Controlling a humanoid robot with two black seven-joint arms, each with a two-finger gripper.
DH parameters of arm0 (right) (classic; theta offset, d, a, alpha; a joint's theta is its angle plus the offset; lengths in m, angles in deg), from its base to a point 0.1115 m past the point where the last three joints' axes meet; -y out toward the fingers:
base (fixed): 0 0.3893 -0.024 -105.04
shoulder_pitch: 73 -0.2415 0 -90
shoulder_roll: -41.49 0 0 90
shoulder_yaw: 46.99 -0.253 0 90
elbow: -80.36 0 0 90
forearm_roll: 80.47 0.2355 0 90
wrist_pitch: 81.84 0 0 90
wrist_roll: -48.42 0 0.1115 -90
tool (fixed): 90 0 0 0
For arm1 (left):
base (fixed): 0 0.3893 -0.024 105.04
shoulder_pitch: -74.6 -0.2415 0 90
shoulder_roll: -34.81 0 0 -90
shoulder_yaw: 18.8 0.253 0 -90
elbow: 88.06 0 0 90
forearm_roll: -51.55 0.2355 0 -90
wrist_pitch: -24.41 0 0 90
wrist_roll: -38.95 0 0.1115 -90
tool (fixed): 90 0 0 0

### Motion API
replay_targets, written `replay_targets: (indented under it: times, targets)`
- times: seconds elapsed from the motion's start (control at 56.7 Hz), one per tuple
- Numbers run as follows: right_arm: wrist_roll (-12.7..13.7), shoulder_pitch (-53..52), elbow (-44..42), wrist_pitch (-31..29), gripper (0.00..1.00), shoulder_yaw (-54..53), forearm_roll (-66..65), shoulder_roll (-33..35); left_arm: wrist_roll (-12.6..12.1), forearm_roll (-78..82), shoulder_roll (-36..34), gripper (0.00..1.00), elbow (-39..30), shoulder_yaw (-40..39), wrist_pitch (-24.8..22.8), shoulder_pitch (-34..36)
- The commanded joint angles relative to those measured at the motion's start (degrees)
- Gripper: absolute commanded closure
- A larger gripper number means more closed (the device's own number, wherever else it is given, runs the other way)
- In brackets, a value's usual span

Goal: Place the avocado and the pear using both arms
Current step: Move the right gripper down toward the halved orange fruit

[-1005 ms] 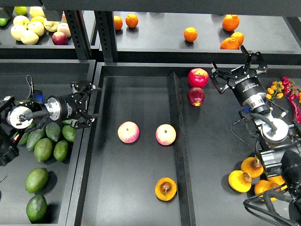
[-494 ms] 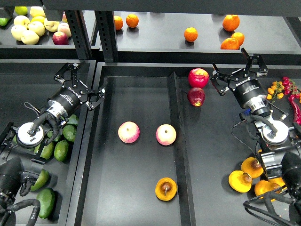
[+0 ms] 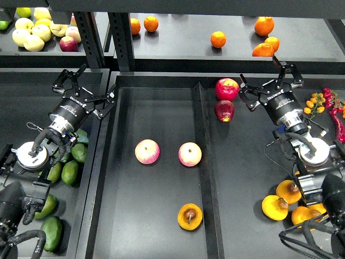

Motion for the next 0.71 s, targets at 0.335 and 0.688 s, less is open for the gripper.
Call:
replay_targets:
  times: [0.335, 0.688]
  targets:
    - [10.0, -6.8, 1.4, 0.0, 0.01, 14.8, -1.3, 3.3, 0.0, -0.1, 0.0, 0.03, -0.3, 0.0, 0.0, -0.6]
    - [16.6, -15.3, 5.1, 0.0, 0.01, 39.2, -3.5, 11.9, 0.0, -0.2, 0.0, 0.03, -1.1, 0.0, 0.0, -1.3]
